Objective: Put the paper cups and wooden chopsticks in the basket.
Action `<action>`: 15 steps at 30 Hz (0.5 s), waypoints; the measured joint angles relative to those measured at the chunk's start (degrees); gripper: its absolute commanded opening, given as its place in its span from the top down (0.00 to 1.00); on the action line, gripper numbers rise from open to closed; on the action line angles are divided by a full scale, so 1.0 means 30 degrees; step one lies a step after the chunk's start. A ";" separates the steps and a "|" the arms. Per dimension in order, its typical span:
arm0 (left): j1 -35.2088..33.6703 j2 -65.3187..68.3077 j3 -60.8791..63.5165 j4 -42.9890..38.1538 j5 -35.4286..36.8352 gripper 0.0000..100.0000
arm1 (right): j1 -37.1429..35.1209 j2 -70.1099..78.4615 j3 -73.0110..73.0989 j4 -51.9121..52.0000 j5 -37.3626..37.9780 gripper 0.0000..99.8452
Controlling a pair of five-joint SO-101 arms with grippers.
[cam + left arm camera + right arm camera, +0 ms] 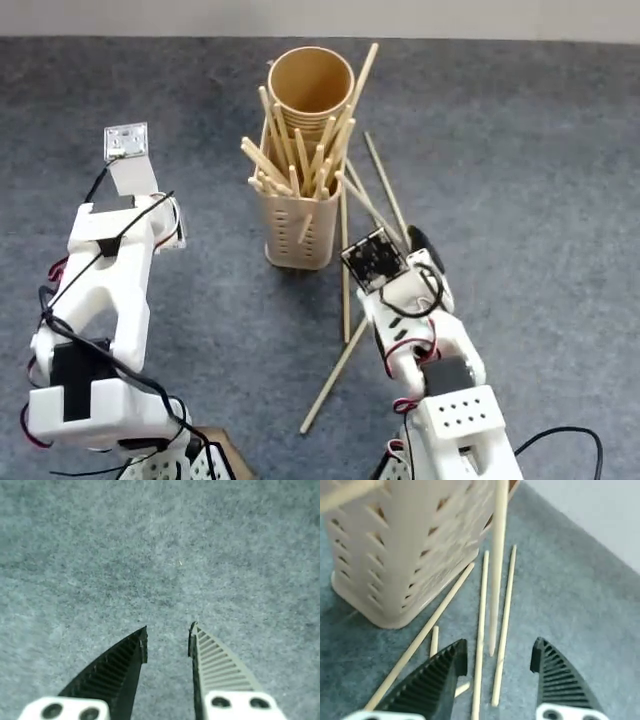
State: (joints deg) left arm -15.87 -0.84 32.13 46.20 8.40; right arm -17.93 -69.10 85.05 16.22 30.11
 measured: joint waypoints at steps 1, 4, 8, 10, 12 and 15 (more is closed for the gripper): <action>0.0000 0.0000 0.0000 0.0000 -0.0029 0.83 | 0.0000 -0.0088 0.0176 -0.0498 0.0088 0.79; 0.0000 0.0000 0.0000 0.0000 0.0000 0.83 | 0.0029 -0.0029 0.0615 -0.2081 0.0469 0.79; 0.0000 0.0000 0.0000 0.0000 0.0000 0.83 | 0.0029 0.1114 0.0762 -0.4366 0.0586 0.79; 0.0000 0.0000 0.0000 0.0000 -0.0029 0.83 | 0.0029 0.2051 0.0762 -0.5187 0.0586 0.79; 0.0000 0.0000 0.0000 0.0000 0.0000 0.83 | 0.0029 0.3253 0.0586 -0.6066 0.0586 0.79; 0.0000 0.0000 0.0000 0.0000 -0.0029 0.83 | 0.0029 0.5451 -0.0469 -0.6974 0.0586 0.79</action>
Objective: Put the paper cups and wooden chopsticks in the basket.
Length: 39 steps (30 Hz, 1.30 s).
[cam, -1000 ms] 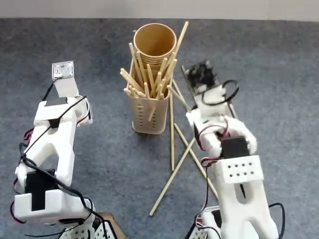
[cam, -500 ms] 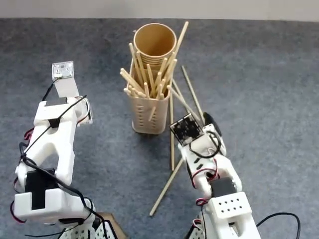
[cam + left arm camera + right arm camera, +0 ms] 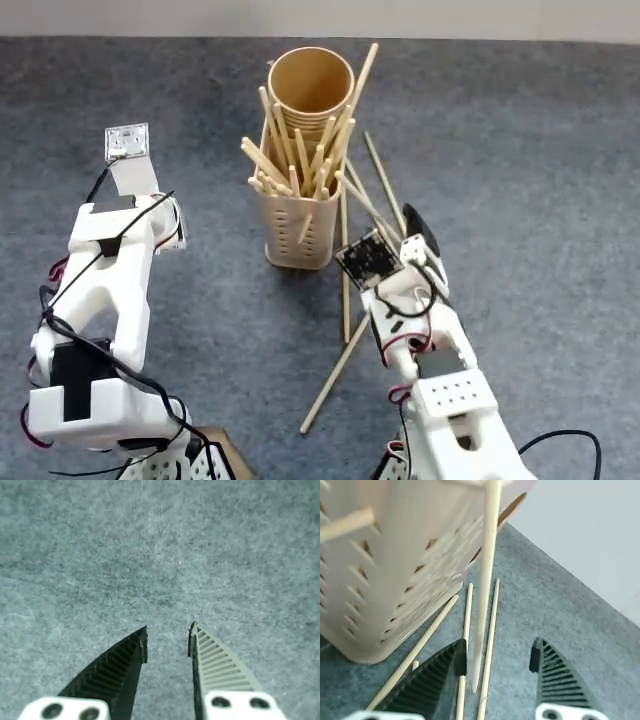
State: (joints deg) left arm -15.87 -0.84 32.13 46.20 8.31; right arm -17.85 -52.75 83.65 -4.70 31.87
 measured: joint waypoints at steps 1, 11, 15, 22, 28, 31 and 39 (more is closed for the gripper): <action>0.0000 0.0000 0.0000 0.0000 0.0000 0.83 | 0.0000 0.0791 -0.0469 -0.0234 0.0000 0.79; 0.0000 0.0000 0.0000 0.0000 0.0000 0.83 | 0.0000 0.7531 -0.4308 -0.3458 0.0000 0.80; 0.0000 0.0000 0.0000 0.0000 0.0000 0.83 | 0.0000 0.9289 -0.5480 -0.3897 0.0000 0.99; 0.0000 0.0000 0.0000 0.0000 0.0000 0.83 | 0.1788 0.9348 -0.5744 -0.3897 0.0000 1.00; 0.0000 0.0000 0.0000 0.0000 0.0000 0.83 | 0.4073 0.6125 -0.7121 0.1084 0.0000 1.00; 0.0000 0.0000 0.0000 0.0000 0.0000 0.83 | 0.4366 0.3927 -0.9172 0.6300 0.0000 1.00; 0.0000 0.0000 0.0000 0.0000 0.0000 0.83 | 0.3722 0.3458 -1.6703 1.9546 0.0000 1.00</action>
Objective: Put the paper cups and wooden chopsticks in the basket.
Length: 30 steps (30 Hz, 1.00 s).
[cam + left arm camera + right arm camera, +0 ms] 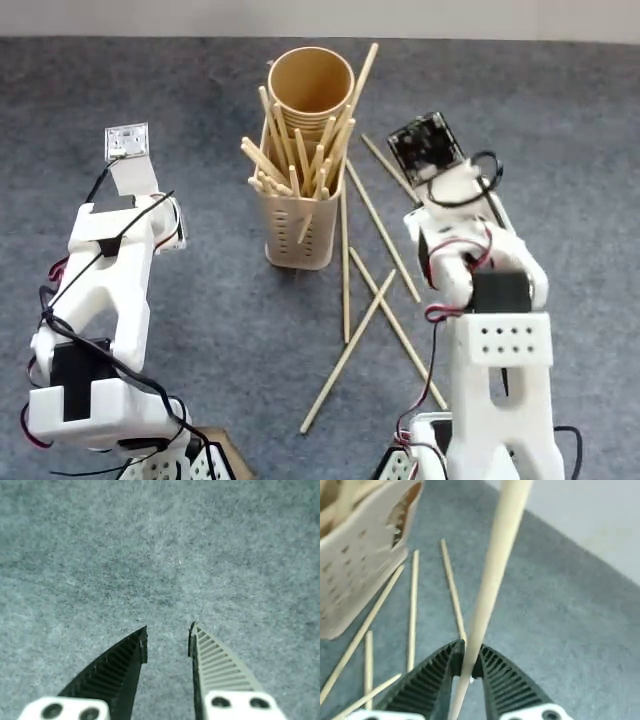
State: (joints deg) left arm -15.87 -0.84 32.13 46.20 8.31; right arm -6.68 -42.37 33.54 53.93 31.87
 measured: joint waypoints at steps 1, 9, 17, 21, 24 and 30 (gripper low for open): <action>0.0000 0.0000 0.0000 0.0000 0.0000 0.83 | -0.0088 0.0645 -0.0264 0.0264 0.0000 1.00; 0.0000 0.0000 0.0000 0.0000 0.0000 0.83 | -0.0117 0.7795 -0.0586 -0.2374 -0.0879 1.00; 0.0000 0.0000 0.0000 0.0000 0.0000 0.83 | 0.0850 1.3451 -0.0791 -0.8821 -0.0879 0.78; 0.0000 0.0000 0.0000 0.0000 0.0000 0.83 | 0.0791 1.4681 -0.0821 -0.9846 0.0527 0.73; 0.0000 0.0000 0.0000 0.0000 0.0000 0.83 | 0.0674 1.5678 -0.0821 -1.0168 0.0967 0.73; 0.0000 0.0000 0.0000 0.0000 0.0000 0.83 | 0.0879 1.7729 -0.0821 -1.2308 0.1143 0.73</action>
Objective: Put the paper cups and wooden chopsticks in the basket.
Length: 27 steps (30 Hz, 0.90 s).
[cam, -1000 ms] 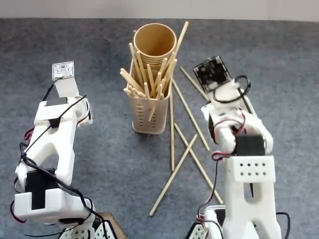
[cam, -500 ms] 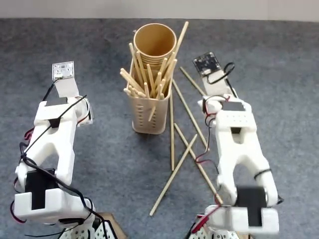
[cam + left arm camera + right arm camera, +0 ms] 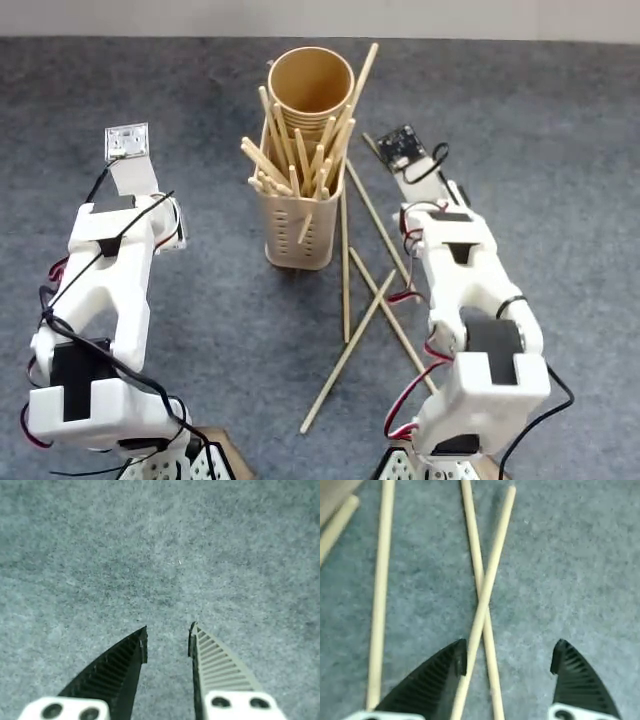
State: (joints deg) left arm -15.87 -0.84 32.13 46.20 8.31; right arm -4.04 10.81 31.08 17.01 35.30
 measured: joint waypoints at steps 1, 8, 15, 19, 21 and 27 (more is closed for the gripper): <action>0.0000 0.0000 0.0000 0.0000 0.0000 0.83 | 0.0029 0.0381 0.0000 -0.0322 0.0000 0.73; 0.0000 0.0000 0.0000 0.0000 0.0000 0.83 | 0.0029 0.2051 -0.0352 -0.1289 0.0000 0.96; 0.0000 0.0000 0.0000 0.0000 0.0000 0.83 | 0.0469 0.2462 -0.0498 -0.1289 0.0000 1.00; 0.0000 0.0000 0.0000 0.0000 0.0000 0.83 | 0.0615 0.2462 -0.0879 -0.0205 -0.0117 1.00; 0.0000 0.0000 0.0000 0.0000 0.0000 0.83 | 0.1084 0.2051 -0.1553 0.0703 -0.1231 1.00; 0.0000 0.0000 0.0000 0.0000 0.0000 0.83 | 0.2696 -0.3282 -0.2930 0.3575 -0.5568 1.00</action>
State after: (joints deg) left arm -15.87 -0.84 32.13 46.20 8.31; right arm 4.04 0.97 22.29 27.74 18.59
